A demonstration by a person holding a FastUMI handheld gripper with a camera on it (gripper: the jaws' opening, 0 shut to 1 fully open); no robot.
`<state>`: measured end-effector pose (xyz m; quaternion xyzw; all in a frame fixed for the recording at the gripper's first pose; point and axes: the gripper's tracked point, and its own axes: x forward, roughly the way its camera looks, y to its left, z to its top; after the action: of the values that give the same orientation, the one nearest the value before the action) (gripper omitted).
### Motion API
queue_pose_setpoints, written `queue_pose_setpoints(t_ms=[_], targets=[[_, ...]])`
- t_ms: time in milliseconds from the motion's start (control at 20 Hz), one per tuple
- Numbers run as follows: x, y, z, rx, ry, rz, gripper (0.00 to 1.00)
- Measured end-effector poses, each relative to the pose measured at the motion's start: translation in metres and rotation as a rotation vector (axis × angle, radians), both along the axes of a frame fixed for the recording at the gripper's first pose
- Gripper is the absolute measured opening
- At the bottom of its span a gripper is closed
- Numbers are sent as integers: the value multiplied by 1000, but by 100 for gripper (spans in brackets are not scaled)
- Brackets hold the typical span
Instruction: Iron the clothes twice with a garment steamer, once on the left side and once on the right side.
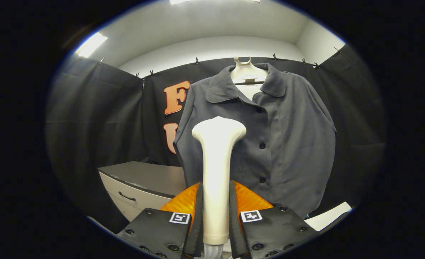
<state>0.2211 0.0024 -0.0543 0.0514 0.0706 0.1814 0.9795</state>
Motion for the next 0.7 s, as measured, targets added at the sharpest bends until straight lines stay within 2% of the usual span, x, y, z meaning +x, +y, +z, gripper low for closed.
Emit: queue_pose_setpoints(t_ms=[300, 700], targets=[[22, 6, -3, -15, -9, -29, 37], [15, 9, -15, -38, -17, -49, 37]])
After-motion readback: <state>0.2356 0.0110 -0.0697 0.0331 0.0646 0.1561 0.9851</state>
